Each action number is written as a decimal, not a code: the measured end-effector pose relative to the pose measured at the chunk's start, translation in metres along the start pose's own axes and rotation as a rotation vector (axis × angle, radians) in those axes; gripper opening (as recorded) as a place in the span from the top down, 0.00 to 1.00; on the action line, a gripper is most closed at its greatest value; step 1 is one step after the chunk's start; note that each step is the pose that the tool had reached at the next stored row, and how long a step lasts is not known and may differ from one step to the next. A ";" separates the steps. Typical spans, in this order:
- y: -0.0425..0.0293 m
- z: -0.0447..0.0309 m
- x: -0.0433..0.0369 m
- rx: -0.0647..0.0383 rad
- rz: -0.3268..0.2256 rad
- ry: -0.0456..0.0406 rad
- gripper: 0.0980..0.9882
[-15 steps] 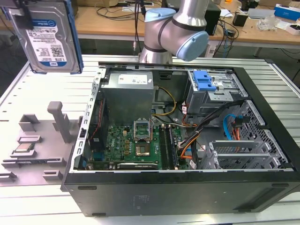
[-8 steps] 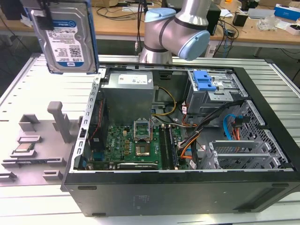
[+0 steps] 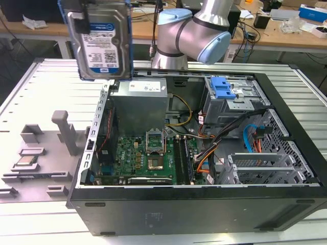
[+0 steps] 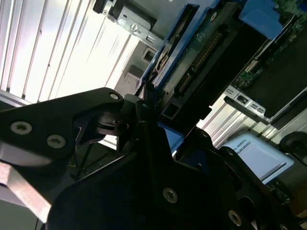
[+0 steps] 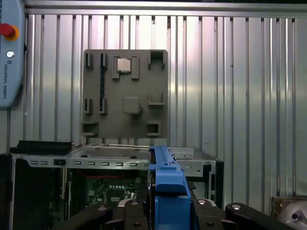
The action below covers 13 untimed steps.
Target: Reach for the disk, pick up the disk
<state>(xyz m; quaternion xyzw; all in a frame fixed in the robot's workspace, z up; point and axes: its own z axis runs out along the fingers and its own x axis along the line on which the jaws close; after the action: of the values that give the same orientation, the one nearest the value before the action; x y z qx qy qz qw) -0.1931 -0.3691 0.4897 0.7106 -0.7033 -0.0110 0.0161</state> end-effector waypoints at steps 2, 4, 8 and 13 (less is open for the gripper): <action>-0.0177 -0.0007 -0.0001 0.000 0.000 0.0000 0.70; -0.0328 -0.0012 -0.0003 0.000 0.000 0.0000 0.70; -0.0659 -0.0026 -0.0004 0.000 0.000 0.0001 0.70; -0.1018 -0.0039 -0.0006 0.000 0.000 0.0000 0.70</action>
<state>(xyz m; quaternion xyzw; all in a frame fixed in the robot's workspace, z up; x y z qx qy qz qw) -0.0912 -0.3674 0.4897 0.7106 -0.7034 -0.0110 0.0162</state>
